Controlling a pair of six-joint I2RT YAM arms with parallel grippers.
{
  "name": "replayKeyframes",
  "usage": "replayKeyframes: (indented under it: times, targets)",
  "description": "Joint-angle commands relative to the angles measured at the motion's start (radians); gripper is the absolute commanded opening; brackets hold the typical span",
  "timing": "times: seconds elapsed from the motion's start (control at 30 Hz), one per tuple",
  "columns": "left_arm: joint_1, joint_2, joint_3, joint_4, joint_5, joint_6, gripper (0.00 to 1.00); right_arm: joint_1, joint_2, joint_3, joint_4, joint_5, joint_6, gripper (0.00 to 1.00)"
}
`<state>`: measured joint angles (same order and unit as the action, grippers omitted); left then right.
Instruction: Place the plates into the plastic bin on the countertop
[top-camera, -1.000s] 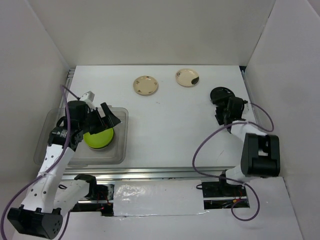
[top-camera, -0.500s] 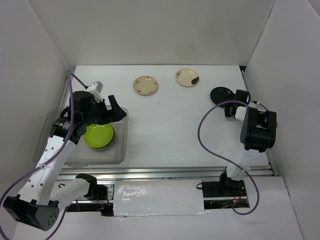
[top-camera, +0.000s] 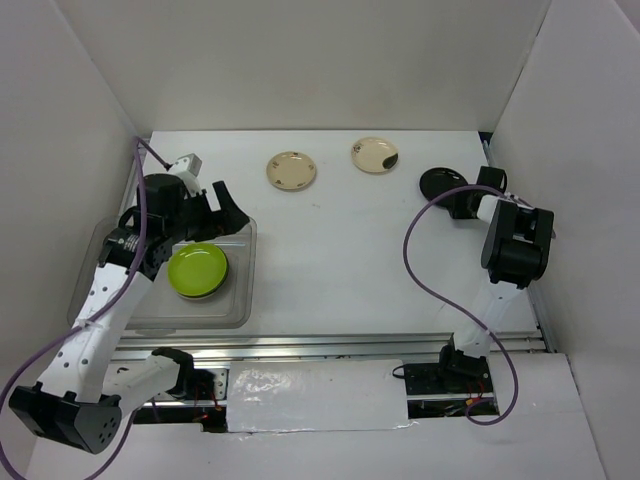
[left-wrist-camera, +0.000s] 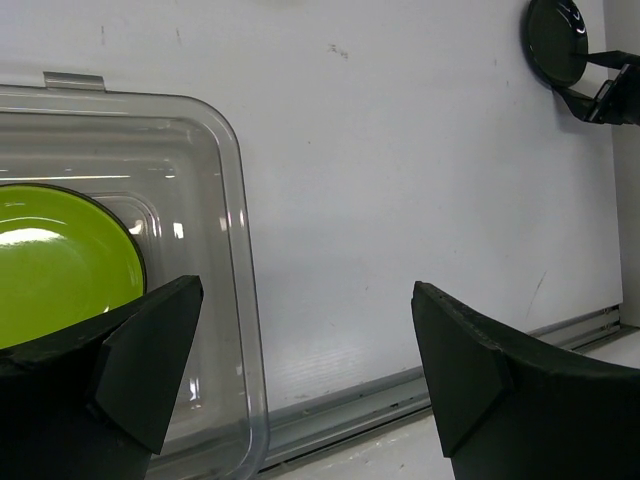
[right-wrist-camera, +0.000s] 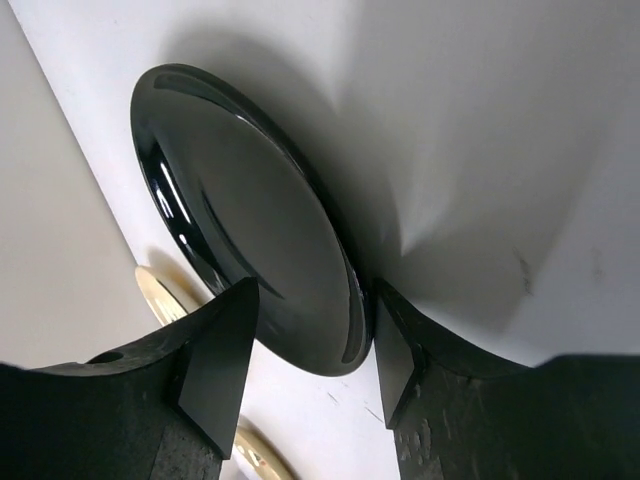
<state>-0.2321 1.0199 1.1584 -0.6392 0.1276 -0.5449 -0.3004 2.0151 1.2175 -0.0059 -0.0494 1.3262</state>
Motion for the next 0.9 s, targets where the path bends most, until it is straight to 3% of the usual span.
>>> replayKeyframes:
  times: [0.0,0.13,0.23,0.3,0.33,0.37,0.5,0.67,0.87]
  targets:
    - [0.025,-0.001,0.040,0.018,0.003,0.036,0.99,-0.005,0.077,0.095,-0.150,-0.026,-0.025,0.56]
    - [0.046,0.002,0.041,0.026,0.026,0.033,0.99,0.003,0.102,0.161,-0.212,-0.012,-0.045,0.50]
    - [0.056,0.003,0.046,0.026,0.030,0.030,0.99,0.003,0.102,0.166,-0.212,-0.018,-0.053,0.29]
    - [0.063,0.006,0.052,0.026,0.037,0.033,0.99,0.003,0.103,0.172,-0.221,-0.020,-0.058,0.26]
    - [0.066,0.005,0.057,0.026,0.037,0.034,0.99,0.003,0.108,0.180,-0.223,-0.024,-0.062,0.12]
    - [0.068,0.005,0.055,0.024,0.040,0.039,0.99,0.003,0.108,0.183,-0.226,-0.024,-0.064,0.08]
    - [0.088,0.006,0.055,0.021,0.044,0.043,0.99,0.003,0.094,0.172,-0.206,-0.040,-0.074,0.00]
    - [0.086,0.028,0.069,0.058,0.093,0.028,0.99,0.026,-0.065,0.096,-0.161,0.000,-0.140,0.00]
    - [0.015,0.181,0.164,0.203,0.269,-0.006,0.99,0.133,-0.355,0.028,-0.233,0.063,-0.468,0.00]
